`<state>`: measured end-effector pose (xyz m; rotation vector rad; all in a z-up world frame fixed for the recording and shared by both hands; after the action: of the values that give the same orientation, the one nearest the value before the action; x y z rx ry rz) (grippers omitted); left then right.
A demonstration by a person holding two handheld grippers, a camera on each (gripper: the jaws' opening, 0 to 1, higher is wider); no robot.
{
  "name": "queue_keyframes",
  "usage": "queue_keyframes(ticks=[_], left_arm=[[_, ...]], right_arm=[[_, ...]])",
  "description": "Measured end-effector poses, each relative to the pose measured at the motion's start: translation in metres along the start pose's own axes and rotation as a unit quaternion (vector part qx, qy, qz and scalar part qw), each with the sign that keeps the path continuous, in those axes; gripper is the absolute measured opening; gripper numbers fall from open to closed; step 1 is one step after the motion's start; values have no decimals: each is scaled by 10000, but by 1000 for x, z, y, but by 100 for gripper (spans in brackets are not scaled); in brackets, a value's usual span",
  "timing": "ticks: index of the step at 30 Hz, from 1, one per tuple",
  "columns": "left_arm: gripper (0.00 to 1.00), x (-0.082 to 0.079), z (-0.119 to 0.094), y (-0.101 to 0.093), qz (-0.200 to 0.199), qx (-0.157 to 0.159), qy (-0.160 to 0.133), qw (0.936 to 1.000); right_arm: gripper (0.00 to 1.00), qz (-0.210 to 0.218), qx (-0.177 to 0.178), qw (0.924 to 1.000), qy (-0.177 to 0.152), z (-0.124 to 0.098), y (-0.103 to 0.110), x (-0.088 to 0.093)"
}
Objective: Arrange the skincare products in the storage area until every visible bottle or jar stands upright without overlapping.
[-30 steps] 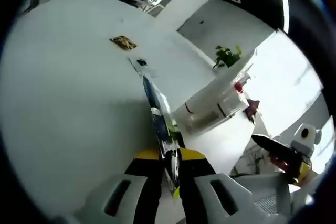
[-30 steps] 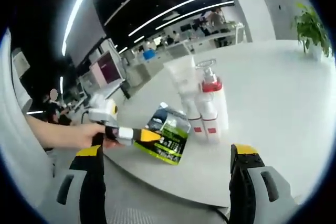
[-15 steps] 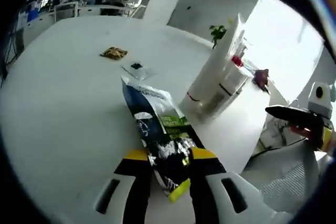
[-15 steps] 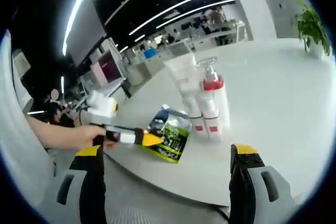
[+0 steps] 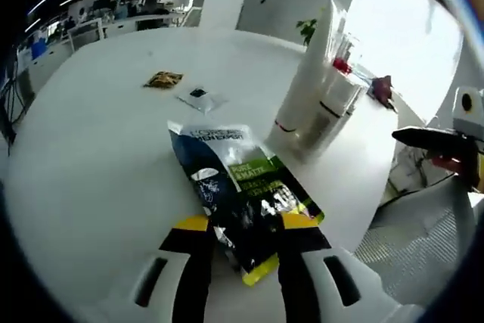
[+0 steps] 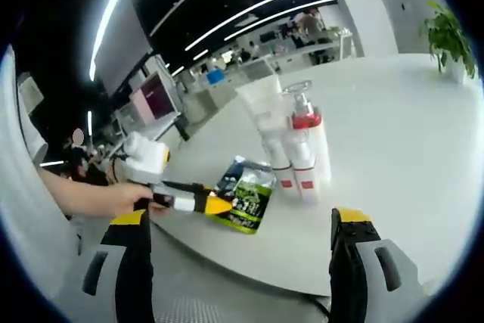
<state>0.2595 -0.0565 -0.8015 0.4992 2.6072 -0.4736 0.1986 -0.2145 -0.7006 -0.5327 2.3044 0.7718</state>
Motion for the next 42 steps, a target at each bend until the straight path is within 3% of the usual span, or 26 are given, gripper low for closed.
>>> queue_keyframes(ticks=[9,12,14,17,18,22,25,42], left_arm=[[27,-1,-1,6,198,-162,-6,9997],[28,-5,-1,4,562,-221,-71,9982],[29,-8,0,-7,1101,-262,-102,9935],[32,-17,6,-14,2170,-342,-91,9755],[33,-17,9,-16,2331,-321,-41,9719],[29,-17,21,-17,2376,-254,197,9708],[31,-20,21,-15,2421,-234,148,9699],[31,-17,21,-11,3435,259,277,9384]], right_arm=[[99,12,-6,10000,27,0,-1,1],[99,14,-4,10000,22,0,0,1],[98,9,3,10000,38,2,-2,2],[99,15,-9,10000,40,3,-2,2],[99,11,-6,10000,40,3,-2,2],[99,26,0,10000,40,3,-2,2],[99,40,11,10000,23,2,-3,2],[98,68,16,10000,15,3,-4,2]])
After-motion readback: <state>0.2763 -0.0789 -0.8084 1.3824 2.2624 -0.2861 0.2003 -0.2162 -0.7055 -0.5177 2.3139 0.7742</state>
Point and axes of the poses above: the point that each gripper's makers call its tool centre point, and the gripper's own axes: z roughly forward along the fingers, y roughly to its left, x roughly out of its underside, the point moved 2 cm from there along -z, roughly backward along the fingers, and after that the axes turned 15 degrees about y, right-handed, at the moved point
